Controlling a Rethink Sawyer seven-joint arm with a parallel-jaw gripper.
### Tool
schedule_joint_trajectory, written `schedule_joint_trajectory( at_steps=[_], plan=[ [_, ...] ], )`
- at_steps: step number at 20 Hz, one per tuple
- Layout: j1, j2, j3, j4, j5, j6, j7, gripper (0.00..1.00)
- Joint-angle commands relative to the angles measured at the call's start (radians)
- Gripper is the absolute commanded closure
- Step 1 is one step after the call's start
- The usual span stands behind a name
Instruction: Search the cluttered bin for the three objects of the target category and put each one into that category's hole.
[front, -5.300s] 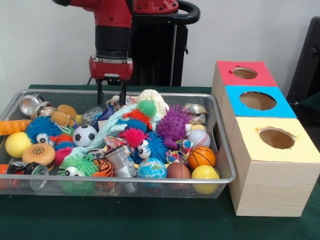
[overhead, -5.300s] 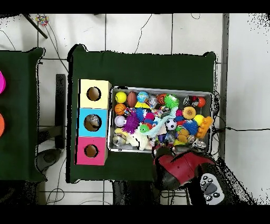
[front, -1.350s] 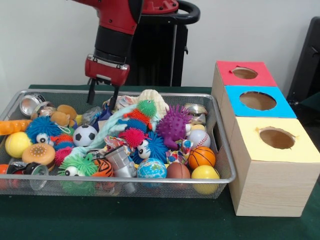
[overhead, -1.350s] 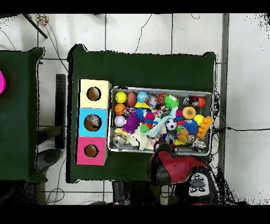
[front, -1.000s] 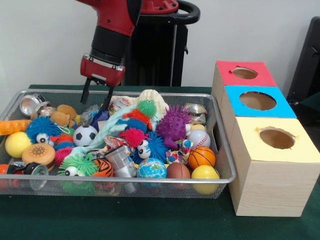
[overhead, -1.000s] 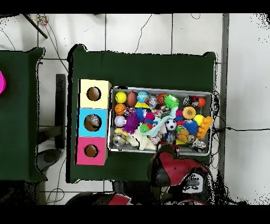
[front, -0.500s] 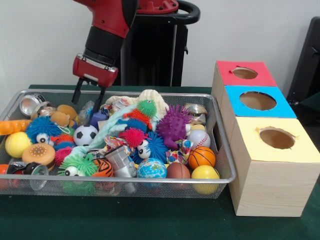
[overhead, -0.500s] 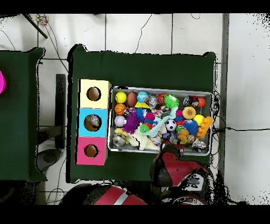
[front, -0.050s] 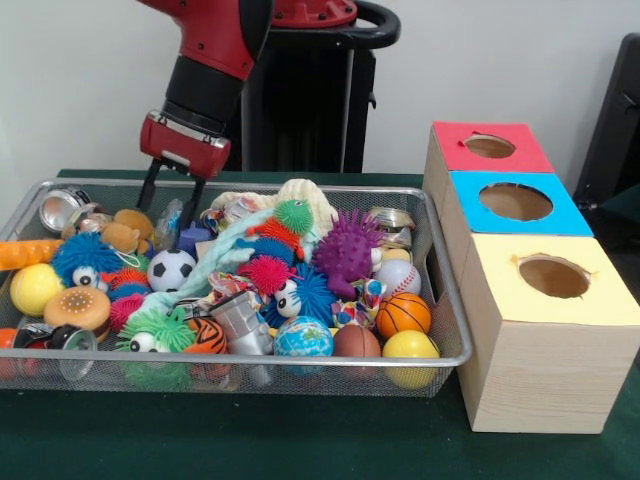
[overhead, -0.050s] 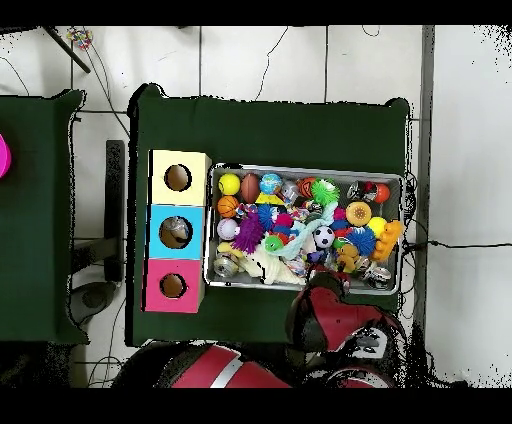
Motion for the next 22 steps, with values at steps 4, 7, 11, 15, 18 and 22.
schedule_joint_trajectory(
  at_steps=[4, 7, 11, 15, 18, 22],
  plan=[
    [-0.052, 0.028, 0.145, -0.116, -0.005, -0.001, 0.077, 1.0],
    [-0.134, -0.03, 0.268, -0.094, -0.098, 0.086, 0.078, 1.0],
    [-0.22, -0.162, 0.399, -0.006, -0.158, 0.222, 0.046, 1.0],
    [-0.305, -0.287, 0.515, 0.065, -0.182, 0.376, -0.044, 1.0],
    [-0.37, -0.391, 0.611, 0.123, -0.153, 0.482, -0.103, 1.0],
    [-0.455, -0.531, 0.735, 0.196, -0.079, 0.603, -0.161, 1.0]
  ],
)
